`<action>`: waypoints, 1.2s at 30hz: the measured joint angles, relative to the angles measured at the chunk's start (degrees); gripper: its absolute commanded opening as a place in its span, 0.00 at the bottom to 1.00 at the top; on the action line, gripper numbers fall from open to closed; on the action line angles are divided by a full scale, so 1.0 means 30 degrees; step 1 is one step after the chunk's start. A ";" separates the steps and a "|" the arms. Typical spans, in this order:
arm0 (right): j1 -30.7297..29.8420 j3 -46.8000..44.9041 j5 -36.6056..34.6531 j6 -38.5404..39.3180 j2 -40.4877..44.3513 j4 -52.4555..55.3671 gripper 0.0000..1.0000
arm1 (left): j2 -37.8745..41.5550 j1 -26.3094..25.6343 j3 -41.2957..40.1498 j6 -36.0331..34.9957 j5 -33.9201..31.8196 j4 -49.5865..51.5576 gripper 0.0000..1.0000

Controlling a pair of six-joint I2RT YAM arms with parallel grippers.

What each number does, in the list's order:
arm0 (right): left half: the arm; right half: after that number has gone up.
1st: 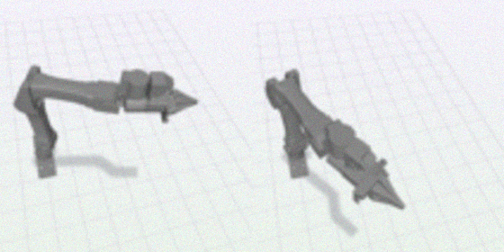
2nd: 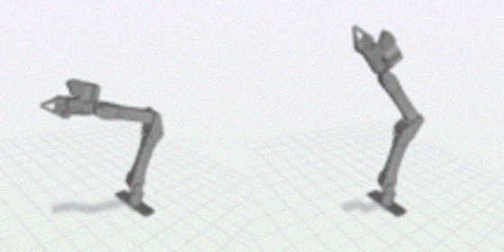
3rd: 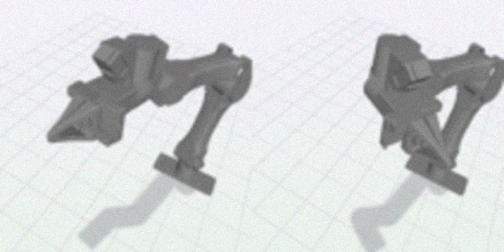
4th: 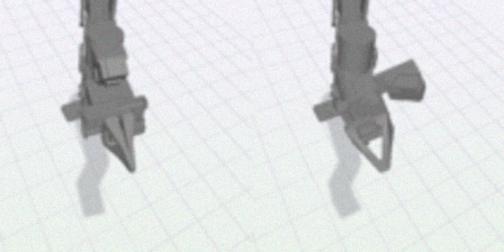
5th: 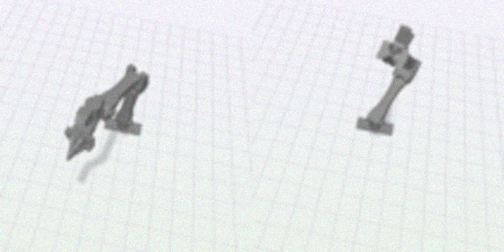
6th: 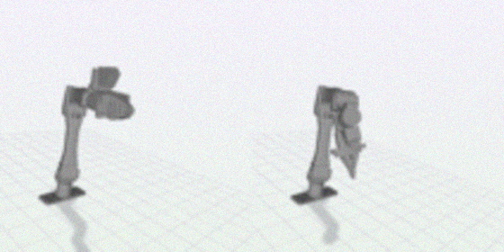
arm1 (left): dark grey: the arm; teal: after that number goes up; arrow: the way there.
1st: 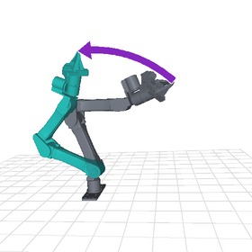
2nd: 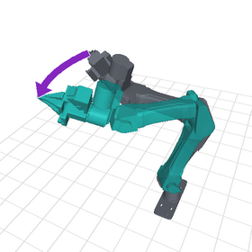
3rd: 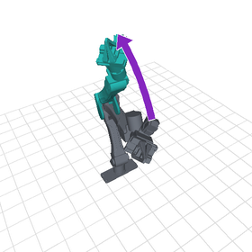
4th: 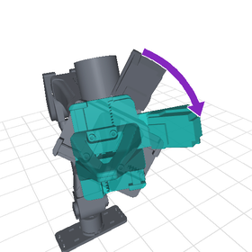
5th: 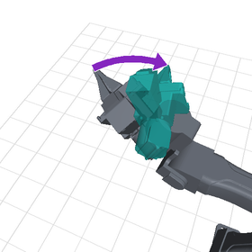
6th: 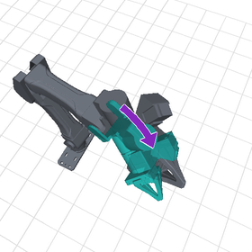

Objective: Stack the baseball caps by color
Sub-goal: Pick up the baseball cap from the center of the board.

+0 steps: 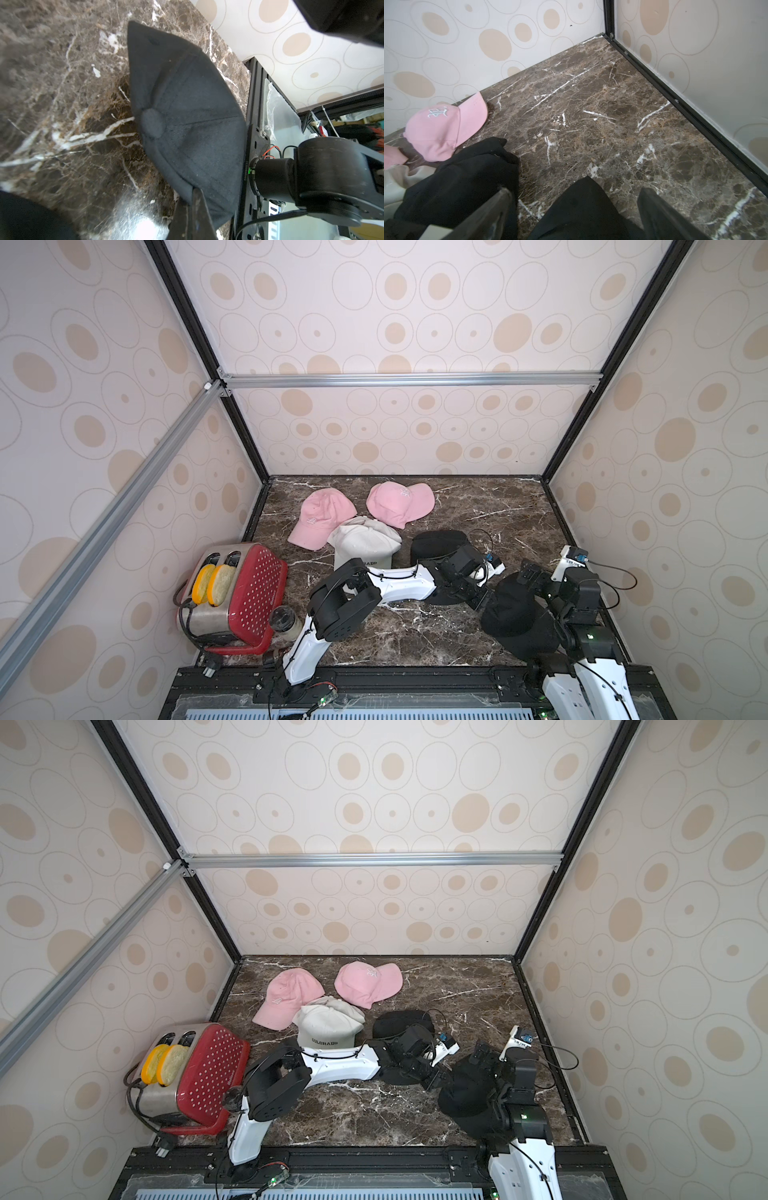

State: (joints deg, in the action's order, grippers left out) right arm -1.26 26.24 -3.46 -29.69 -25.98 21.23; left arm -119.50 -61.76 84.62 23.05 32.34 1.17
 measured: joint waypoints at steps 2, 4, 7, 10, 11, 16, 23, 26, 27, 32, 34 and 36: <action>0.0000 0.0306 0.0211 0.0044 0.0007 0.0095 1.00 | 0.0138 0.0000 0.0597 -0.0663 -0.0233 0.0794 0.00; 0.0000 0.0546 0.0328 0.0058 -0.0015 0.0102 1.00 | 0.0408 0.0000 0.0816 -0.1217 -0.0408 0.1282 0.00; 0.0000 0.0707 0.0510 0.0066 -0.0095 0.0080 1.00 | 0.0765 0.0000 0.0903 -0.1880 -0.0780 0.1821 0.00; 0.0000 0.0699 0.0561 -0.0051 -0.0299 0.0080 1.00 | 0.0801 0.0022 0.1384 -0.2528 -0.1464 0.2820 0.00; 0.0000 0.0678 0.0546 -0.0138 -0.0342 0.0080 1.00 | 0.0809 0.0051 0.1581 -0.2769 -0.1741 0.3213 0.00; 0.0000 0.0568 0.0211 -0.0525 -0.0357 0.0015 1.00 | 0.1435 0.0532 0.1829 -0.3716 -0.2601 0.4699 0.00; 0.0000 0.0517 0.0612 -0.0452 -0.0809 -0.0423 1.00 | 0.3978 0.2142 0.1348 -0.4969 -0.0503 0.5428 0.00; 0.0000 0.0517 0.1239 -0.0357 -0.1406 -0.0605 1.00 | 0.4976 0.2433 0.1209 -0.6207 0.0401 0.6062 0.00; 0.0000 0.0517 0.1552 -0.0291 -0.1610 -0.0699 1.00 | 0.5180 0.2433 0.1195 -0.6564 0.0576 0.6280 0.00; 0.0000 0.0525 0.3526 0.0051 -0.2310 -0.1326 0.99 | 0.5588 0.2878 0.1268 -0.8867 0.2492 0.8604 0.00; 0.0000 0.0576 0.4248 0.0175 -0.2484 -0.1392 0.99 | 0.5588 0.3315 0.1268 -0.9704 0.3468 0.9690 0.00; 0.0000 0.0663 0.5158 0.0364 -0.2616 -0.1566 0.99 | 0.5588 0.3759 0.1268 -1.0673 0.4240 1.0673 0.00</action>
State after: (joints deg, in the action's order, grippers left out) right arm -1.26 28.23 12.01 -28.60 -33.82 16.53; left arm -102.74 -50.48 88.42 -8.97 45.06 33.19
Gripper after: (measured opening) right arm 0.993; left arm 0.045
